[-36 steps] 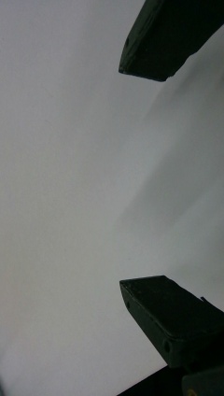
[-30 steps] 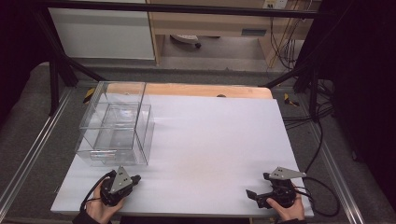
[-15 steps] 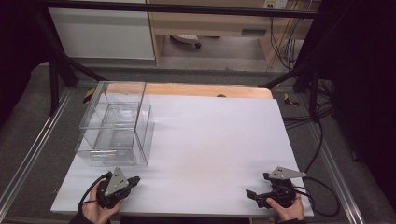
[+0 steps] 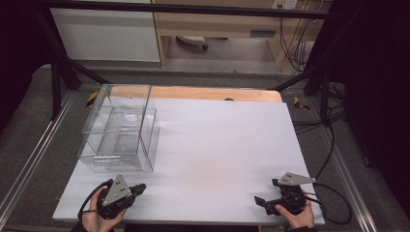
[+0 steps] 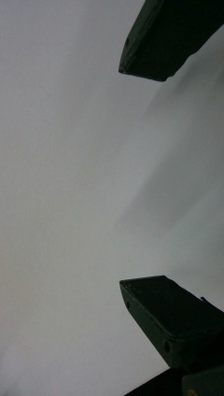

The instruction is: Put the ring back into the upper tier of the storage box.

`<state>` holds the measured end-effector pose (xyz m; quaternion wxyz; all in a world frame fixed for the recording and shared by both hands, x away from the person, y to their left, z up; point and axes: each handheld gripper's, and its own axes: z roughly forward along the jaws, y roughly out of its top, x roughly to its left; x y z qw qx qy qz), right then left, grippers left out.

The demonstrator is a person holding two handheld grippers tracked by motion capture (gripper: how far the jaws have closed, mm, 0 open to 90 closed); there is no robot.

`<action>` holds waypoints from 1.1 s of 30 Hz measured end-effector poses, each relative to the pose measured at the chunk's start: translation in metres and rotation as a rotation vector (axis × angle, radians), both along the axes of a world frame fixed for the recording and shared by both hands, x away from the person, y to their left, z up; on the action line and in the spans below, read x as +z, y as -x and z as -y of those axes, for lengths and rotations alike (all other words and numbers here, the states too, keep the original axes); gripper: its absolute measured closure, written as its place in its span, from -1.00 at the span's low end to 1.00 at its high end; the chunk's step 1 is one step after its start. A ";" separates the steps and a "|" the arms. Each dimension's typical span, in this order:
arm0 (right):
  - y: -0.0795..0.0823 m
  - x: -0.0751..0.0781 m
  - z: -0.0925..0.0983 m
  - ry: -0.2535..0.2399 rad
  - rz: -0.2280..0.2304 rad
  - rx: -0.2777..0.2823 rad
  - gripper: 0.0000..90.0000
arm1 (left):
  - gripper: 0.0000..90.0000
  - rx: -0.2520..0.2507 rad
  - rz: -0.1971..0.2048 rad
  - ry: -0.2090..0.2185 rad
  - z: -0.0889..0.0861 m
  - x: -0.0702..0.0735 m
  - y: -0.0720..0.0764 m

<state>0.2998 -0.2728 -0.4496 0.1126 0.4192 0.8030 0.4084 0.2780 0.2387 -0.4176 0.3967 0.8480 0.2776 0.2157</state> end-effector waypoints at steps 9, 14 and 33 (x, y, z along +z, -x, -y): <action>-0.001 0.000 -0.001 0.001 -0.004 -0.003 -0.99 | 0.96 -0.033 0.006 0.042 0.004 0.017 0.008; -0.002 0.000 0.000 0.004 -0.002 -0.002 -0.98 | 0.96 -0.053 0.003 0.067 0.007 0.024 0.009; -0.002 0.000 0.000 0.006 -0.002 -0.004 -0.99 | 0.96 -0.081 0.047 0.142 0.015 0.075 0.006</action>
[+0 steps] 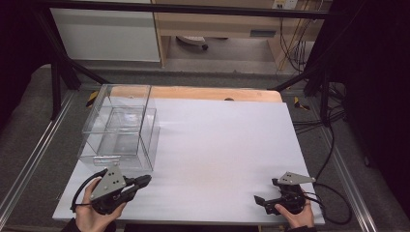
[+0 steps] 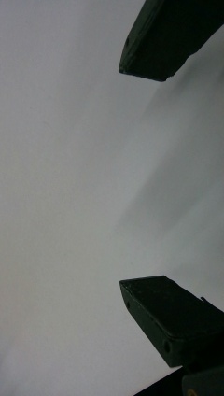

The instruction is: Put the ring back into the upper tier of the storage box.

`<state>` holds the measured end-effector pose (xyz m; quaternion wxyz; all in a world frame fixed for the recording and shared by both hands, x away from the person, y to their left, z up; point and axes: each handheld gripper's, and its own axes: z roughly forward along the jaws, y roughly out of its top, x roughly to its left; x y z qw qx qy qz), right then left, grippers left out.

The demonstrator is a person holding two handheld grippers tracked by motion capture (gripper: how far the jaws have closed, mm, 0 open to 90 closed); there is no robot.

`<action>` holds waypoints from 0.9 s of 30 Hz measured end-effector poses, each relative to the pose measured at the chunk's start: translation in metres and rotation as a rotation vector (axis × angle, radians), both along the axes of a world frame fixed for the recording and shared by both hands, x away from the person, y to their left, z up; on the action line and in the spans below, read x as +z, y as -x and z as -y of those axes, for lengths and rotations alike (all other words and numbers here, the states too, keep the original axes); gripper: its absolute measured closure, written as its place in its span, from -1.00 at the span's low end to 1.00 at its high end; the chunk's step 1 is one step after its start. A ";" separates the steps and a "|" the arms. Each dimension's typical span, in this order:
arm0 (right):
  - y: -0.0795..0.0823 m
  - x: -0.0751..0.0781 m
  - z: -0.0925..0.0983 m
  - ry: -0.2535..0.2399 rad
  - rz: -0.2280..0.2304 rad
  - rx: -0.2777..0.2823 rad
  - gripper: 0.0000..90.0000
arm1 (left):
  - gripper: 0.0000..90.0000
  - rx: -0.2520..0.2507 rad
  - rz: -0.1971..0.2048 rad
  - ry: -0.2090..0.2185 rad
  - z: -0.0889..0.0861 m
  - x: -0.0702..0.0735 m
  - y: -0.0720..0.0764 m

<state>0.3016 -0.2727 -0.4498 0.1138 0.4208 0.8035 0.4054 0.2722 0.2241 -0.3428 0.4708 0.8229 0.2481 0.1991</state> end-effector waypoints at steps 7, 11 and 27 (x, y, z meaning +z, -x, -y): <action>0.000 0.000 0.000 -0.001 -0.003 0.000 -0.99 | 0.96 0.002 0.032 0.016 -0.001 0.027 -0.004; 0.000 0.000 0.000 0.000 -0.002 0.000 -0.99 | 0.96 0.003 0.035 0.041 -0.004 0.039 -0.008; 0.000 0.000 -0.001 0.002 -0.006 -0.001 -0.98 | 0.96 0.043 0.089 0.074 -0.014 0.087 -0.024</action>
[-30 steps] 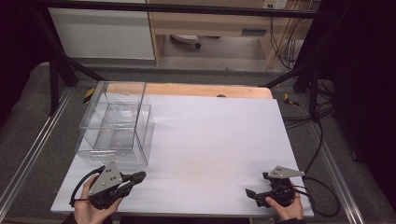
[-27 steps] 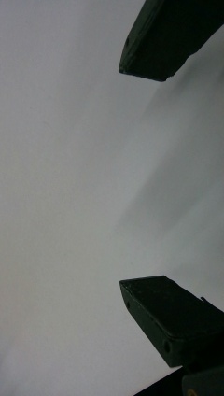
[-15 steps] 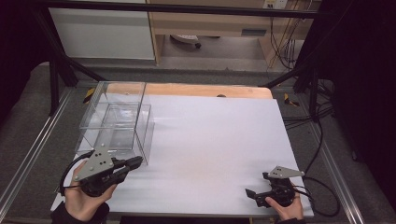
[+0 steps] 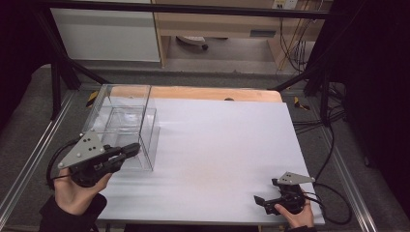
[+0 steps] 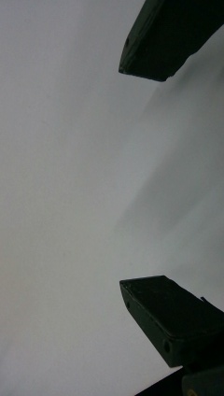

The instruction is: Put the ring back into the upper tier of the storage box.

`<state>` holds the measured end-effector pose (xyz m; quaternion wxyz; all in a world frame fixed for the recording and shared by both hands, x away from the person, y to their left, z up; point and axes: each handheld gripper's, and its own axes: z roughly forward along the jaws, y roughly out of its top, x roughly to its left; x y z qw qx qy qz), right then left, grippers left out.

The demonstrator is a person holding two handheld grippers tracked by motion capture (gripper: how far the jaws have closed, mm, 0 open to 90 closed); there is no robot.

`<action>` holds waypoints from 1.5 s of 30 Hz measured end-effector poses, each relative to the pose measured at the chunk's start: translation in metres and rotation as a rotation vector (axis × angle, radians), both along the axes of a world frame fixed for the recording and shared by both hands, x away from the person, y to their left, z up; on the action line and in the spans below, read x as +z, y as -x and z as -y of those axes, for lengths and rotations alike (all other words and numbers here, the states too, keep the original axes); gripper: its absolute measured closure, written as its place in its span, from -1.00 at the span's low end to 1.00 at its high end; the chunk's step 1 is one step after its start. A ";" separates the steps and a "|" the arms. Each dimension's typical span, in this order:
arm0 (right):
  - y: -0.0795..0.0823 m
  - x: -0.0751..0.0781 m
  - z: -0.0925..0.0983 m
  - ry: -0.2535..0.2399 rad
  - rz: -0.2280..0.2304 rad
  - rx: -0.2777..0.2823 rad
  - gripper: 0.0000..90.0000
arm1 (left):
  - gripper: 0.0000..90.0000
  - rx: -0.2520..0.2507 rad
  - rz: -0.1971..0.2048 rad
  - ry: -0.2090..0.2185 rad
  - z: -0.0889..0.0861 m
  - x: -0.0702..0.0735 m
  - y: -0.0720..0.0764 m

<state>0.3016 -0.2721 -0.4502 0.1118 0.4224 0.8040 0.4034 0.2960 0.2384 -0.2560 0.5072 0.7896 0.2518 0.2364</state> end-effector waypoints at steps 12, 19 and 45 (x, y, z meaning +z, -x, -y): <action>0.000 0.000 0.000 0.003 0.005 0.002 -0.99 | 0.96 0.033 0.008 0.028 -0.008 0.018 -0.014; 0.000 0.000 0.000 0.005 0.004 0.002 -0.99 | 0.96 0.086 -0.002 0.021 -0.021 0.014 -0.022; -0.001 -0.001 -0.001 0.009 0.000 0.003 -0.99 | 0.92 0.158 -0.096 -0.019 -0.049 -0.024 -0.025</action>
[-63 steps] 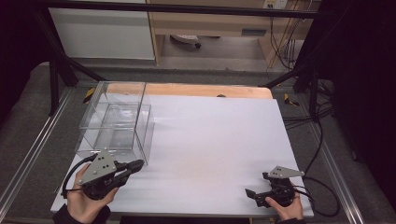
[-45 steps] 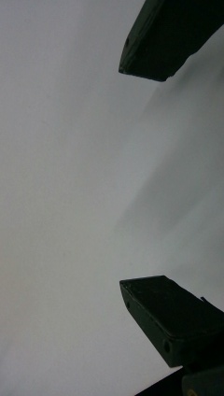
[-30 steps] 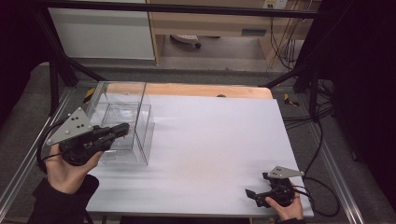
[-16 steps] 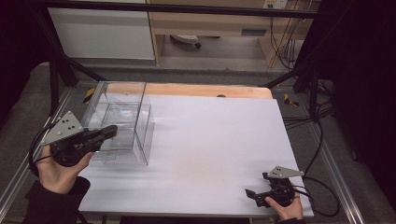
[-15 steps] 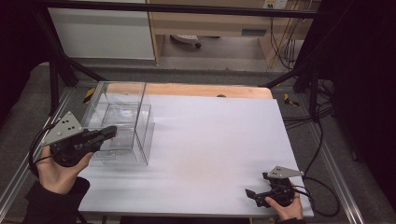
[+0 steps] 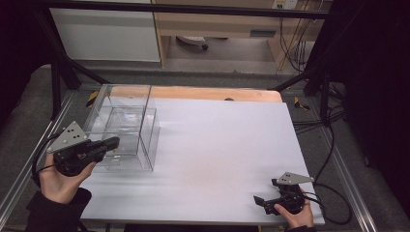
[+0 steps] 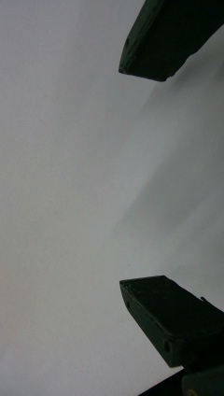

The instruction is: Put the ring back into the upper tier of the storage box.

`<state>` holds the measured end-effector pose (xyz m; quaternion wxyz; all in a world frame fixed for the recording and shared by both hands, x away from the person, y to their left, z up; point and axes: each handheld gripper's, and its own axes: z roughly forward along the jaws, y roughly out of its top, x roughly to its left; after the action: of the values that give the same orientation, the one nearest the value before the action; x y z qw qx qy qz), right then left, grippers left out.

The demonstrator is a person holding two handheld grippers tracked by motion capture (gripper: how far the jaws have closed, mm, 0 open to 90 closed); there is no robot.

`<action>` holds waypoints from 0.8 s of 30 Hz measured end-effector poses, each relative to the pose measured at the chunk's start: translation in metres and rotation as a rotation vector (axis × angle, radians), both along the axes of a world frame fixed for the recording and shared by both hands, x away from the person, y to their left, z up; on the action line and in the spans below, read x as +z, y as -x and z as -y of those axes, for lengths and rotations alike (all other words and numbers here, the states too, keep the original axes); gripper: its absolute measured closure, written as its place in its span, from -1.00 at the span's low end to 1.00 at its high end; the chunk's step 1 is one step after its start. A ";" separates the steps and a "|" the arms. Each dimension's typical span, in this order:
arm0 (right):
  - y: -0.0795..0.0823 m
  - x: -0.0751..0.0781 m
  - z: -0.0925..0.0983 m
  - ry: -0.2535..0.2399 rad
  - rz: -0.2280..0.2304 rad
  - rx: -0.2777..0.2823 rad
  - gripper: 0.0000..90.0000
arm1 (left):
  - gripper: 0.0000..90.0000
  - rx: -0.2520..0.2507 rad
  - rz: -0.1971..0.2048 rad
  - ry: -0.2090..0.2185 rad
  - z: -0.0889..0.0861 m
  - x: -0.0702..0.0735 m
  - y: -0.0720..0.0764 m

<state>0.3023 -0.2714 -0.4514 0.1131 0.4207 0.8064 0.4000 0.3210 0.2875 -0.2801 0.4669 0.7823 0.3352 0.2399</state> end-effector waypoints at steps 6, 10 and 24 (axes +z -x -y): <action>0.000 0.000 0.000 0.000 0.001 0.000 -0.99 | 0.72 0.017 0.012 0.010 -0.001 0.006 0.001; 0.000 0.000 0.000 -0.002 0.000 0.000 -0.99 | 0.57 0.019 0.026 0.025 -0.001 0.010 0.003; 0.000 0.000 0.000 -0.003 0.001 0.002 -0.99 | 0.02 -0.034 0.077 0.013 0.032 0.030 0.009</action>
<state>0.3026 -0.2714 -0.4513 0.1123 0.4201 0.8061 0.4015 0.3115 0.2550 -0.2499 0.4886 0.7750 0.3055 0.2596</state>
